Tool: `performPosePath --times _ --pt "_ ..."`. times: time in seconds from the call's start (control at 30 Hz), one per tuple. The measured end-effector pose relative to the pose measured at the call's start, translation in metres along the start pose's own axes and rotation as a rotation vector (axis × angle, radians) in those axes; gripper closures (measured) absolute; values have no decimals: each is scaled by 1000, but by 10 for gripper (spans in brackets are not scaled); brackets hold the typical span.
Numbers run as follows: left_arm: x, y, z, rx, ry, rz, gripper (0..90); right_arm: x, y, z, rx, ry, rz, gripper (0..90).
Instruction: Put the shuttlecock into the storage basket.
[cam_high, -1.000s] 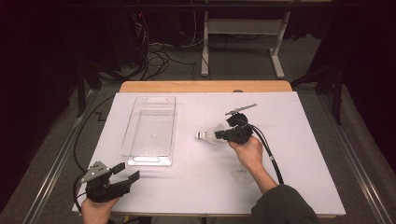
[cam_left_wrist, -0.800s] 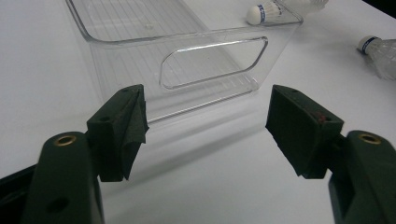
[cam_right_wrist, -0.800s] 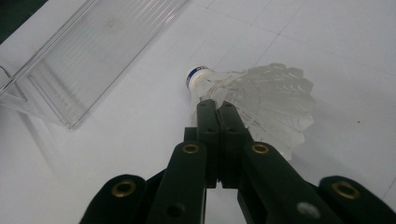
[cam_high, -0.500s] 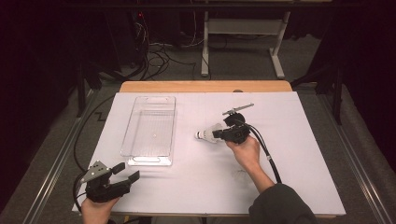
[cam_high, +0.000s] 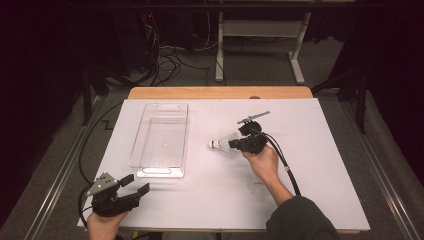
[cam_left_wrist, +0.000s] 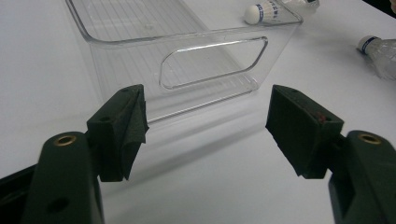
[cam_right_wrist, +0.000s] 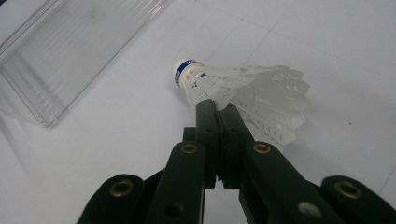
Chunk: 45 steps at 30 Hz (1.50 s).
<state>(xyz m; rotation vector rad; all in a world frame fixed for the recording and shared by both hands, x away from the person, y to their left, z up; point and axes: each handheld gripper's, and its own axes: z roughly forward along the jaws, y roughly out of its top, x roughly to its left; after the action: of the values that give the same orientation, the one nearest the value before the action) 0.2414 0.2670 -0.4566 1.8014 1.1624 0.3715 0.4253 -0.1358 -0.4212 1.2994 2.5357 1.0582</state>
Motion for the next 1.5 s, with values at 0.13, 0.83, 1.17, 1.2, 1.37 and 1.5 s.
performPosePath --times 0.13,0.83,1.17,1.2,1.37,1.5 --pt "0 0 0 2 0 0 298 -1 0 1 6 -7 5 889" --pt "0 0 0 3 -1 1 299 -6 -1 4 30 -38 10 831" --pt "0 0 0 1 -2 0 299 -9 -2 3 31 -49 21 732" --pt "0 0 0 0 -2 0 299 -9 -2 2 30 -50 23 726" --pt "0 0 0 -1 -2 1 299 -9 -3 1 26 -47 20 703" --pt "0 0 0 -1 -1 0 299 -9 -4 0 27 -51 21 675"
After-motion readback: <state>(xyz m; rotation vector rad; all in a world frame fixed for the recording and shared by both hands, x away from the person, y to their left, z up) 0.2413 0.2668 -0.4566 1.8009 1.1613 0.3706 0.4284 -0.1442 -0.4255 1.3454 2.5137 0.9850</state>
